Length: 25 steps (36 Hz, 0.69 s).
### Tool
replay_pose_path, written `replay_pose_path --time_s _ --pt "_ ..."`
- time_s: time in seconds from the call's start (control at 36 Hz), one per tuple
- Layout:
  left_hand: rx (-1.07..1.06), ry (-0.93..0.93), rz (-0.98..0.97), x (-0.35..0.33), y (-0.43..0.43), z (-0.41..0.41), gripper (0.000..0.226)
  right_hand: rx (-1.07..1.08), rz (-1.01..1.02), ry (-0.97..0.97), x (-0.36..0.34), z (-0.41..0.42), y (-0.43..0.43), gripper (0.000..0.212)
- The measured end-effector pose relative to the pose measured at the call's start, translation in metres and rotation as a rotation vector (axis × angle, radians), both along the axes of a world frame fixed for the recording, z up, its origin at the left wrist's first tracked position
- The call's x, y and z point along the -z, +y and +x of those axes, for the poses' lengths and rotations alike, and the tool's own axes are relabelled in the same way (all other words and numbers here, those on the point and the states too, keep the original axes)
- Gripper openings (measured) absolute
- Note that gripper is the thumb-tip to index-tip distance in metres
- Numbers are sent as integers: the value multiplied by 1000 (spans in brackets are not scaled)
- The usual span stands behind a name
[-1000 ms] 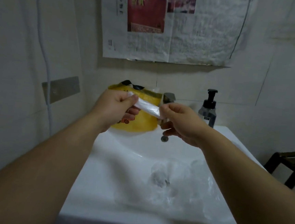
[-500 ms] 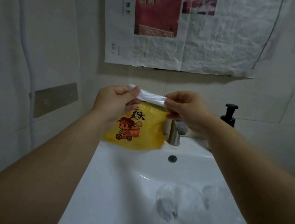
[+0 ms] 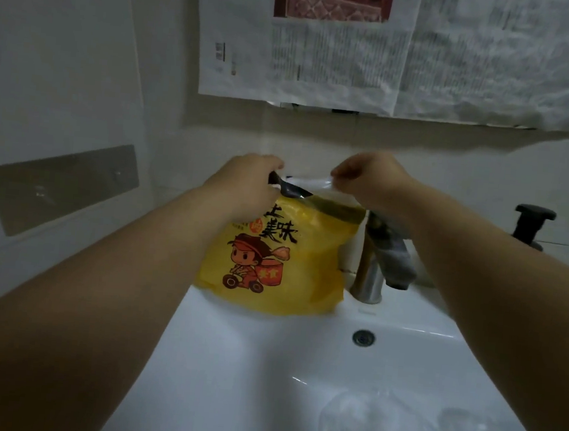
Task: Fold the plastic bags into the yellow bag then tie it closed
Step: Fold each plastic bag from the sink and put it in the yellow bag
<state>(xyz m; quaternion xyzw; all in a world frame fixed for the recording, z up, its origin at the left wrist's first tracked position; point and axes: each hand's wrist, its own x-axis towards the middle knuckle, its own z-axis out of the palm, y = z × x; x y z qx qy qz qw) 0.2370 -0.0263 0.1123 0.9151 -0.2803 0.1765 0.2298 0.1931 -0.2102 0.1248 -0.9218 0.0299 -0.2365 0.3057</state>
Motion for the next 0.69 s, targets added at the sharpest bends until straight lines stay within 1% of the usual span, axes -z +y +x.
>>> replay_pose_path --time_s 0.06,0.11,0.17,0.22,0.31,0.39,0.44,0.5,0.61,0.69 --pt "27 -22 -86 1 0 3 25 -23 -124 68 0 8 3 21" --pt "58 -22 -189 1 0 3 20 -20 -263 145 -1 14 6 25" --pt "92 14 -267 1 1 3 18 -30 -394 253 -2 17 11 37" --pt "102 70 -358 2 2 4 17 -56 -505 360 -4 17 15 41" --pt "92 108 -459 5 2 7 20 -53 -645 488 -7 16 16 35" --pt "99 149 -504 6 -1 7 20 -31 -732 557 -7 13 17 32" --pt "96 176 -524 8 -2 7 16 -20 -731 569 -8 11 17 32" --pt "89 201 -541 9 -3 6 16 -26 -675 547 -7 10 17 34" --pt "75 213 -534 10 -1 0 34 -3 -532 381 -10 2 17 37" --pt "55 186 -521 7 2 -7 47 5 -373 226 -17 -10 12 40"
